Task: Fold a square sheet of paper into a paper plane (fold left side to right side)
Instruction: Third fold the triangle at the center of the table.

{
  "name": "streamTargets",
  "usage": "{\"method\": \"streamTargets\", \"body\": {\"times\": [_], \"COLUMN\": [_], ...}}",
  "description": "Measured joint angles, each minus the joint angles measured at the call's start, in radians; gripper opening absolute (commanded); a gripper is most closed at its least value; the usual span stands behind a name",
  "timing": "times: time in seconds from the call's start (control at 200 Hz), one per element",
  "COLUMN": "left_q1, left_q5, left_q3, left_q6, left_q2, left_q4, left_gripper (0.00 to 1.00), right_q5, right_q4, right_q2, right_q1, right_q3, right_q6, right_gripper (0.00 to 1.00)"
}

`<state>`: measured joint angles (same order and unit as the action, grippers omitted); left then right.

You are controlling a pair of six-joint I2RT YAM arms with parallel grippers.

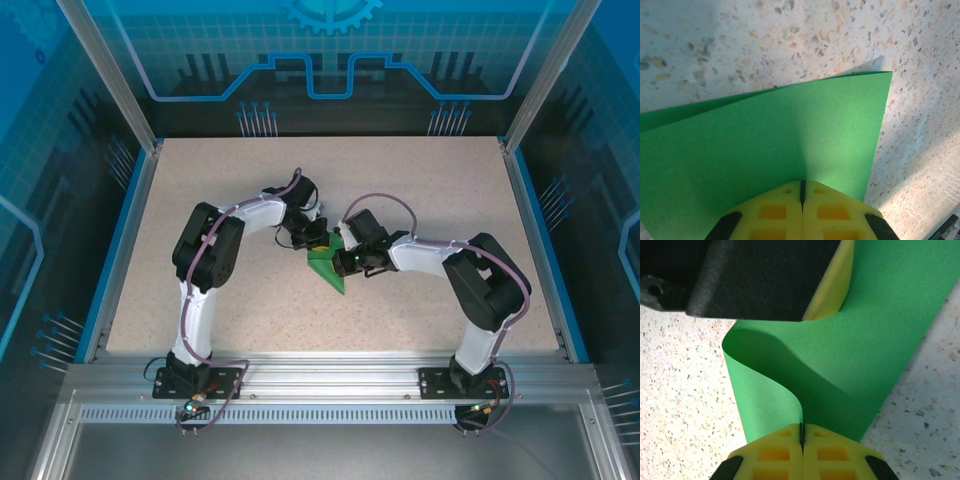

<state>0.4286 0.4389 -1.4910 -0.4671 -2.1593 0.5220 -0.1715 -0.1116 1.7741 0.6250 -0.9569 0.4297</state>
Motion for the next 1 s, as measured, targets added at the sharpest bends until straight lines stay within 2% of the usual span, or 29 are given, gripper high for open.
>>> {"method": "streamTargets", "body": {"times": [0.465,0.83,1.0], "left_q1": [0.0,0.0,-0.02], "left_q5": [0.0,-0.012,-0.037], "left_q3": [-0.001,-0.022,-0.072], "left_q6": [0.0,0.023,0.039], "left_q2": [0.0,0.0,0.006], "left_q4": [0.0,0.031,0.084], "left_gripper": [0.05,0.2,0.21], "right_q5": [0.006,0.006,0.003], "right_q4": [-0.002,-0.003,-0.003], "right_q2": [0.04,0.04,0.041], "right_q1": [0.0,-0.002,-0.002], "right_q3": [-0.001,-0.001,-0.001], "right_q6": [0.0,0.0,-0.004], "right_gripper": [0.01,0.01,0.01]}}
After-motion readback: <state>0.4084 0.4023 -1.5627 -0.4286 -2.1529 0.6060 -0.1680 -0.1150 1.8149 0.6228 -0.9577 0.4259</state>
